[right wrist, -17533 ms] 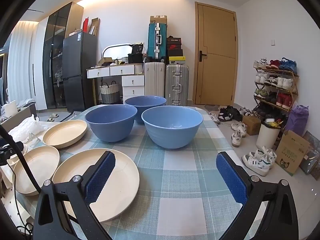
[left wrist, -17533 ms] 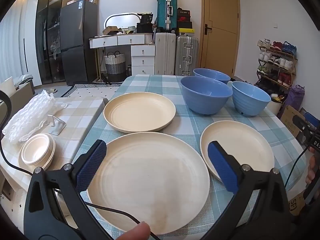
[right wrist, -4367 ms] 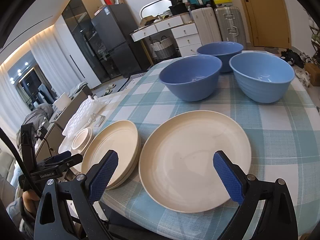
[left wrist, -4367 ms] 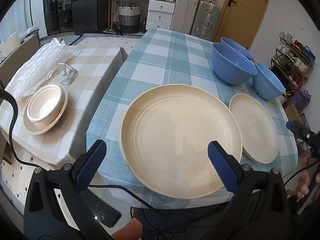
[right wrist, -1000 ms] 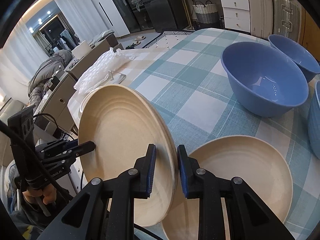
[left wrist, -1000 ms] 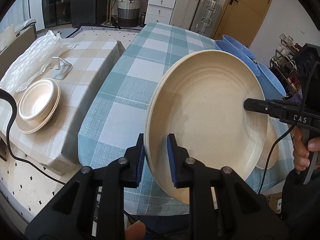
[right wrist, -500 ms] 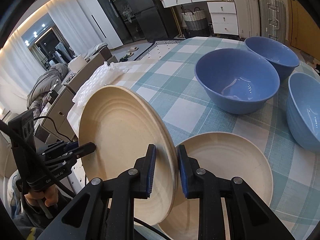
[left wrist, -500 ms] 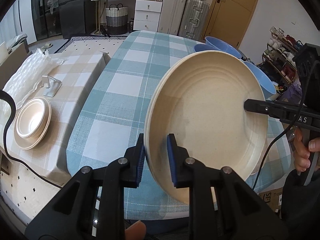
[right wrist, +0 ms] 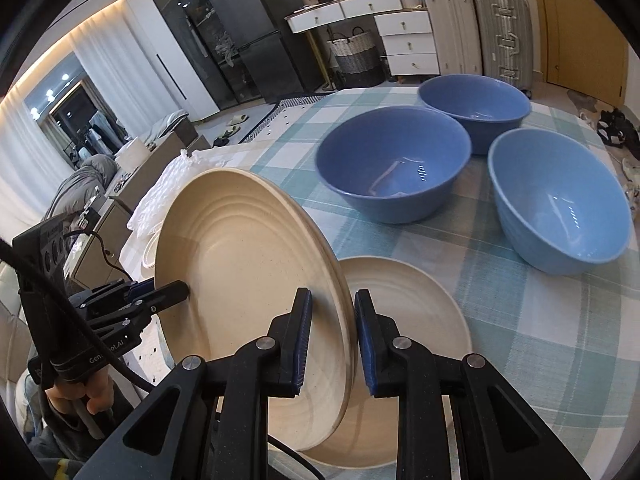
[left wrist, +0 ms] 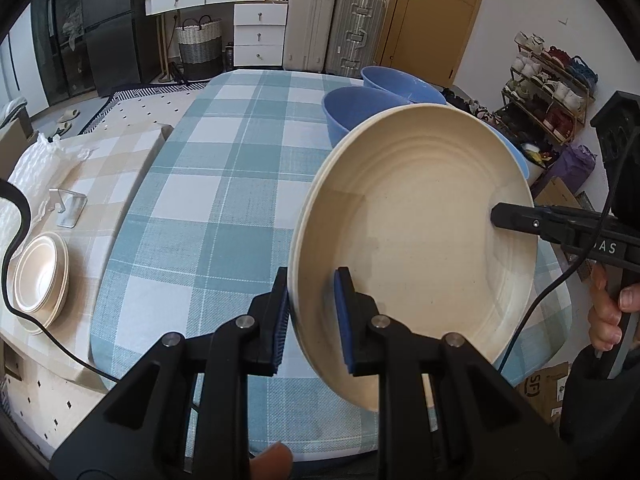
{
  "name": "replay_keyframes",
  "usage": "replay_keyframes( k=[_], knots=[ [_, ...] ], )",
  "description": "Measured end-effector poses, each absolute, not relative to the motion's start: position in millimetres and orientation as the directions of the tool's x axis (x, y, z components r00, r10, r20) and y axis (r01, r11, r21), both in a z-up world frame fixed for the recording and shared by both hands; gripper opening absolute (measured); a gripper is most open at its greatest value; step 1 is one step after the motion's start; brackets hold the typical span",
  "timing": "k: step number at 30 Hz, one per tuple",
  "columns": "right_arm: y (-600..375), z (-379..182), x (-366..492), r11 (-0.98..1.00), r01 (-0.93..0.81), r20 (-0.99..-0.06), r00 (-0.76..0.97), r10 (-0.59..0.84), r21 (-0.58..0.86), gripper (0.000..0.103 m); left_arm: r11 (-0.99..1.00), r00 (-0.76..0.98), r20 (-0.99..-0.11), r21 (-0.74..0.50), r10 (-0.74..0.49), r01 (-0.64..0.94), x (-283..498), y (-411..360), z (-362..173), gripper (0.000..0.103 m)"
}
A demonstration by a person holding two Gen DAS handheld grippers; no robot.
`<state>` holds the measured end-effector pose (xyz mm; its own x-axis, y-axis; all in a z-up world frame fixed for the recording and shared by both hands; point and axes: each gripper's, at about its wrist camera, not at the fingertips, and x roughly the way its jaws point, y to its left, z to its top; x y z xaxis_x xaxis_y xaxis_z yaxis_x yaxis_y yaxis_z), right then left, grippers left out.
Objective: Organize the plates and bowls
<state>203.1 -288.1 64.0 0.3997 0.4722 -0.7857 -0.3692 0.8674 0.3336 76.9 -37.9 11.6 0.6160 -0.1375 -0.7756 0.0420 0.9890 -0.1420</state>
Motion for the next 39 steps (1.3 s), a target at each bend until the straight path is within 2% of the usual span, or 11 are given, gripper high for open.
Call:
replay_keyframes(
  k=[11,27,39],
  knots=[
    [-336,43,203,0.891,-0.287,-0.798,0.405,0.445,0.351,0.022,0.988,0.573,-0.804,-0.128,-0.158,0.092,102,-83,-8,0.019],
    [-345,13,207,0.911,-0.235,-0.83,0.38,0.408,0.34,0.022,0.987,0.528,-0.833,-0.129,-0.162,0.099,124,-93,-37,0.019],
    [-330,-3,206,0.938,-0.238,-0.862,0.385,0.33,0.252,0.022,0.992,0.504,-0.855,-0.084,-0.119,0.093,129,-95,-58,0.019]
  ],
)
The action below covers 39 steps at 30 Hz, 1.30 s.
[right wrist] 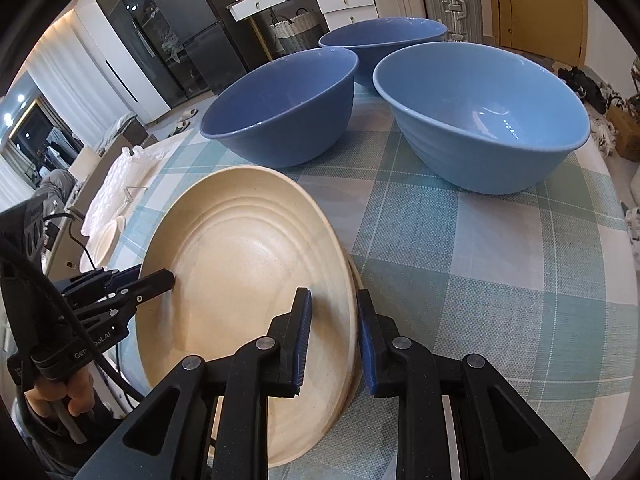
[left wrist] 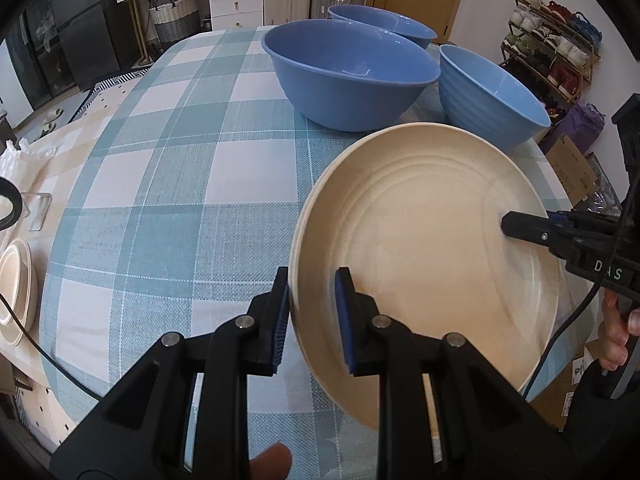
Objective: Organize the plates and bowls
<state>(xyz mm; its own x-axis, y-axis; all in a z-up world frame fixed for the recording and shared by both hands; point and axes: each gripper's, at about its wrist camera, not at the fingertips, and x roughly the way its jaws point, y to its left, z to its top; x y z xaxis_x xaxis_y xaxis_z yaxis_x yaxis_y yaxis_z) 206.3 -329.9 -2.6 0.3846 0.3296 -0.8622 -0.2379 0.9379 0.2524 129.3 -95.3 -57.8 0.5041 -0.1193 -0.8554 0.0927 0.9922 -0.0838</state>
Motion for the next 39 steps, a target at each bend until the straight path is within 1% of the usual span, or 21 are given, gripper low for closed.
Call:
replay_keyframes(
  k=[3,7,12,18,24,27,31,33,35,38,39],
  knots=[
    [-327,-3,205,0.945,-0.24,-0.866,0.396,0.306,0.224,0.022,0.994,0.508,-0.855,-0.06,-0.099,0.092,129,-97,-61,0.018],
    [-322,-5,201,0.957,-0.242,-0.873,0.417,0.254,0.163,0.022,0.995,0.514,-0.855,-0.028,-0.072,0.092,126,-99,-64,0.012],
    [-312,-7,189,0.969,-0.24,-0.877,0.45,0.169,0.063,0.022,0.996,0.524,-0.85,-0.009,-0.057,0.093,122,-100,-65,0.012],
    [-315,-9,185,0.97,-0.23,-0.873,0.455,0.176,0.076,0.022,0.995,0.518,-0.852,-0.032,-0.074,0.09,121,-96,-68,0.012],
    [-310,-8,181,0.973,-0.229,-0.87,0.472,0.142,0.034,0.023,0.995,0.52,-0.85,-0.05,-0.088,0.087,119,-94,-68,0.012],
    [-307,-7,179,0.973,-0.232,-0.87,0.477,0.125,0.013,0.026,0.995,0.524,-0.847,-0.061,-0.093,0.079,118,-90,-67,0.012],
    [-310,-6,176,0.975,-0.222,-0.866,0.482,0.133,0.026,0.03,0.994,0.529,-0.841,-0.081,-0.108,0.074,114,-84,-63,0.012],
    [-313,-2,175,0.977,-0.211,-0.859,0.493,0.139,0.037,0.035,0.993,0.534,-0.837,-0.09,-0.114,0.072,112,-81,-61,0.012],
    [-318,4,173,0.979,-0.194,-0.846,0.511,0.154,0.061,0.048,0.993,0.54,-0.833,-0.099,-0.12,0.068,110,-77,-59,0.013],
    [-329,11,168,0.98,-0.17,-0.827,0.532,0.18,0.104,0.049,0.992,0.561,-0.818,-0.112,-0.128,0.064,105,-72,-53,0.021],
    [-332,13,166,0.979,-0.164,-0.82,0.538,0.195,0.124,0.049,0.991,0.568,-0.812,-0.123,-0.136,0.062,104,-70,-52,0.026]
  ],
)
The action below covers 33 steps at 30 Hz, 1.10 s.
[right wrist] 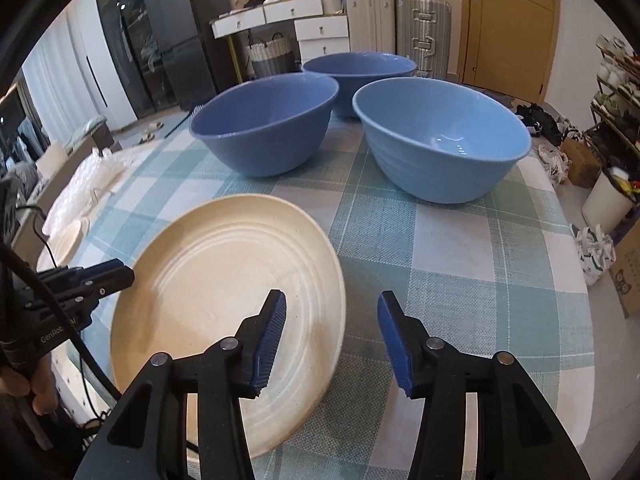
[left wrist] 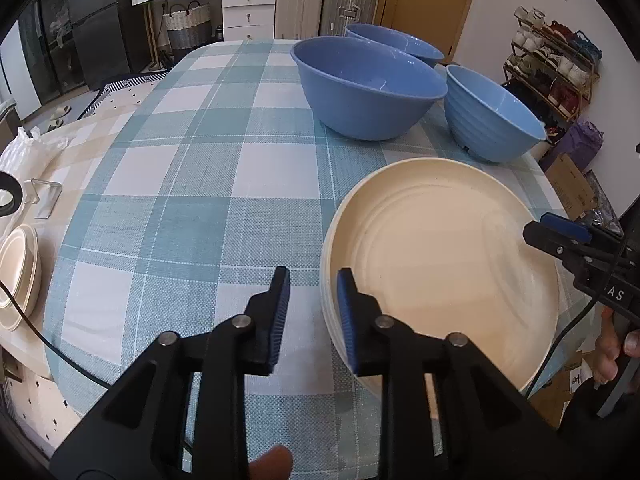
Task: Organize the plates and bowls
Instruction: 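Lower the cream plate onto the cream plate stack and open both tools, then withdraw both tools from the plates and move them toward the blue bowls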
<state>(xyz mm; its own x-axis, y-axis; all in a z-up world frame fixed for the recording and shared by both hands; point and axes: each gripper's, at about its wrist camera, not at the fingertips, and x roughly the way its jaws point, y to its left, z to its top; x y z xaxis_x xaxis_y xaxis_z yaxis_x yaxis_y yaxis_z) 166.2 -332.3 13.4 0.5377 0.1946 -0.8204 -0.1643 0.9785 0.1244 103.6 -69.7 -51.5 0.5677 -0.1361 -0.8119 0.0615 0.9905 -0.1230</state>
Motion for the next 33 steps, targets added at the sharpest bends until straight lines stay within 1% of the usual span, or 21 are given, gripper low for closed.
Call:
replay_keyframes(
  k=[2,4,8,9,10,11,13,15,17,19,21,23,24,27,33],
  knots=[
    [-338,17,163,0.976,-0.157,-0.81,0.547,0.212,0.15,0.05,0.986,0.576,-0.801,-0.156,-0.161,0.058,100,-65,-48,0.034],
    [-342,21,158,0.971,-0.158,-0.795,0.558,0.236,0.178,0.05,0.982,0.585,-0.791,-0.179,-0.179,0.059,97,-61,-45,0.05],
    [-344,25,149,0.96,-0.175,-0.778,0.562,0.28,0.219,0.051,0.976,0.6,-0.774,-0.207,-0.203,0.062,89,-57,-39,0.064],
    [-344,25,146,0.958,-0.177,-0.775,0.564,0.286,0.225,0.052,0.975,0.604,-0.77,-0.211,-0.206,0.064,87,-57,-38,0.07],
    [-344,26,144,0.958,-0.178,-0.772,0.568,0.287,0.226,0.056,0.974,0.609,-0.765,-0.215,-0.21,0.067,85,-56,-36,0.074],
    [-344,26,141,0.958,-0.178,-0.768,0.573,0.286,0.224,0.062,0.972,0.614,-0.759,-0.222,-0.219,0.072,83,-56,-35,0.074],
    [-345,27,138,0.957,-0.18,-0.757,0.586,0.289,0.227,0.07,0.967,0.619,-0.748,-0.242,-0.241,0.084,80,-54,-33,0.075],
    [-348,27,134,0.957,-0.178,-0.747,0.598,0.291,0.23,0.072,0.962,0.623,-0.739,-0.256,-0.256,0.092,77,-52,-31,0.077],
    [-350,27,133,0.959,-0.17,-0.746,0.603,0.283,0.227,0.081,0.964,0.628,-0.737,-0.249,-0.25,0.092,75,-51,-30,0.079],
    [-353,28,131,0.963,-0.16,-0.743,0.613,0.269,0.216,0.082,0.966,0.63,-0.738,-0.239,-0.243,0.093,72,-51,-29,0.082],
    [-358,30,129,0.967,-0.143,-0.729,0.636,0.253,0.211,0.084,0.968,0.628,-0.74,-0.231,-0.24,0.097,71,-51,-30,0.082],
    [-361,31,127,0.97,-0.13,-0.719,0.653,0.239,0.204,0.086,0.969,0.628,-0.741,-0.23,-0.238,0.096,70,-50,-31,0.089],
    [-363,31,126,0.972,-0.124,-0.714,0.661,0.23,0.199,0.086,0.969,0.628,-0.741,-0.231,-0.237,0.094,70,-50,-32,0.1],
    [-368,31,125,0.975,-0.114,-0.707,0.672,0.218,0.193,0.089,0.969,0.635,-0.738,-0.231,-0.23,0.083,68,-48,-32,0.101],
    [-375,30,123,0.975,-0.096,-0.706,0.676,0.21,0.198,0.09,0.973,0.643,-0.735,-0.219,-0.214,0.073,65,-46,-31,0.101]
  ],
)
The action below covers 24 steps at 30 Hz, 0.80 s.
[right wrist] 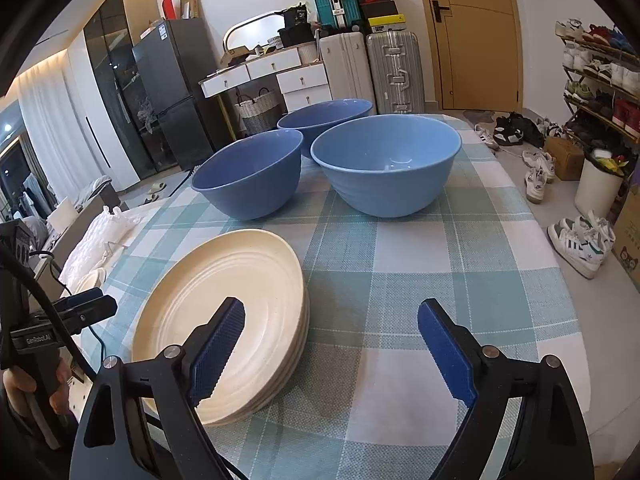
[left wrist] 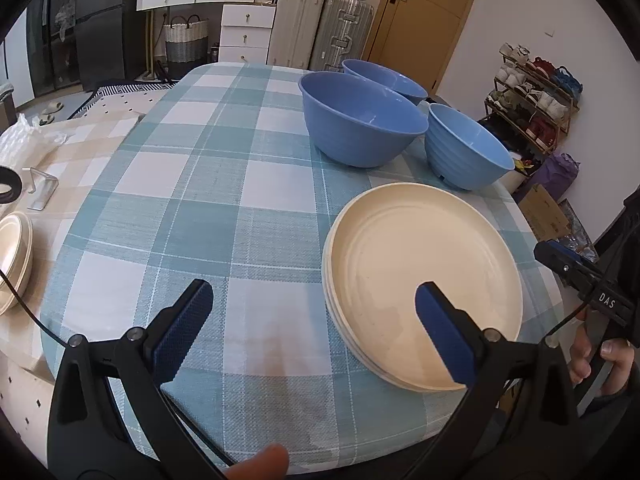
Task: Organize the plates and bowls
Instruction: 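Withdraw both tools from the plates and move them toward the blue bowls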
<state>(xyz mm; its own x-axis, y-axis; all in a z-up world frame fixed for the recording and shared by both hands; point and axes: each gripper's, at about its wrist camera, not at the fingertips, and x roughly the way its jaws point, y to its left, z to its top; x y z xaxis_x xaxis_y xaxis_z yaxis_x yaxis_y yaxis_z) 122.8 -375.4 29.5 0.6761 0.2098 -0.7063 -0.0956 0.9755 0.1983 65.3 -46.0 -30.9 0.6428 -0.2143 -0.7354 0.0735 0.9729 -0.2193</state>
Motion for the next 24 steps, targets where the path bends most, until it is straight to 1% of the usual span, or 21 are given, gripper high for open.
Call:
replay_keyframes(
  k=[10,16,24],
  knots=[
    [-377,31,120,0.976,-0.088,-0.702,0.683,0.203,0.197,0.09,0.979,0.655,-0.732,-0.192,-0.186,0.064,64,-44,-32,0.101],
    [-378,32,120,0.979,-0.08,-0.705,0.683,0.192,0.189,0.09,0.981,0.675,-0.716,-0.182,-0.176,0.063,63,-43,-26,0.101],
    [-374,42,121,0.975,-0.101,-0.702,0.679,0.214,0.2,0.09,0.985,0.691,-0.706,-0.16,-0.157,0.06,66,-41,-14,0.101]
  ],
)
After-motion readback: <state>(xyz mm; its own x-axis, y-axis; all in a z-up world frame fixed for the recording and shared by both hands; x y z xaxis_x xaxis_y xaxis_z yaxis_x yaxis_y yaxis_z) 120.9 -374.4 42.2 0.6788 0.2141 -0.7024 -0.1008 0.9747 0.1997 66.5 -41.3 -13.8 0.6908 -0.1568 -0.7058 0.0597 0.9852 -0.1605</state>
